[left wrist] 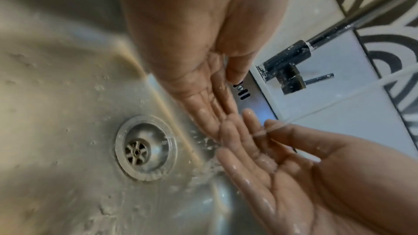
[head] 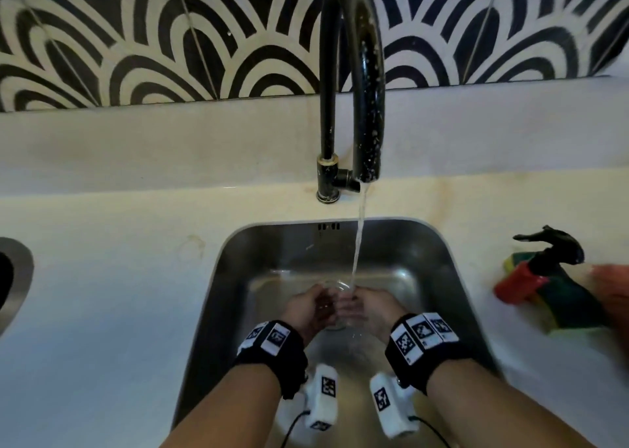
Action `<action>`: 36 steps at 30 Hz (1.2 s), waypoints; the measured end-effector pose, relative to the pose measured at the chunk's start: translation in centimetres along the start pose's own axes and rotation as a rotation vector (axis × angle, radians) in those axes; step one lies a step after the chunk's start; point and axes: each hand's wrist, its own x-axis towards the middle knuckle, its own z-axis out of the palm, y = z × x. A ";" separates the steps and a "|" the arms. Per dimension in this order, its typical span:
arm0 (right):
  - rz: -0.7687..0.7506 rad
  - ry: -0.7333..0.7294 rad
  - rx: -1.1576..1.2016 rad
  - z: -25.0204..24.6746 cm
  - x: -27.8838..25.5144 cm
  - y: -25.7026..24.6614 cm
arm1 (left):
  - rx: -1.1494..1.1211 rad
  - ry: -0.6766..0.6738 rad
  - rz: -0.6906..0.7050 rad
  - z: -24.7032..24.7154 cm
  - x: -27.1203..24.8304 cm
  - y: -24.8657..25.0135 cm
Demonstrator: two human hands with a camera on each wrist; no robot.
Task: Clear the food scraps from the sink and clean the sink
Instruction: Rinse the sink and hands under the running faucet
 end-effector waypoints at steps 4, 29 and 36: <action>0.020 -0.044 0.036 -0.1 0.6 -0.1 | -0.104 -0.076 -0.034 0.5 -0.1 -0.1; -0.143 0.028 -0.567 -2.0 -0.7 -9.7 | 1.097 0.321 0.332 -2.6 1.0 9.3; -0.133 0.114 -0.621 -2.7 -0.8 -10.9 | 1.290 0.374 0.408 -5.2 0.5 10.3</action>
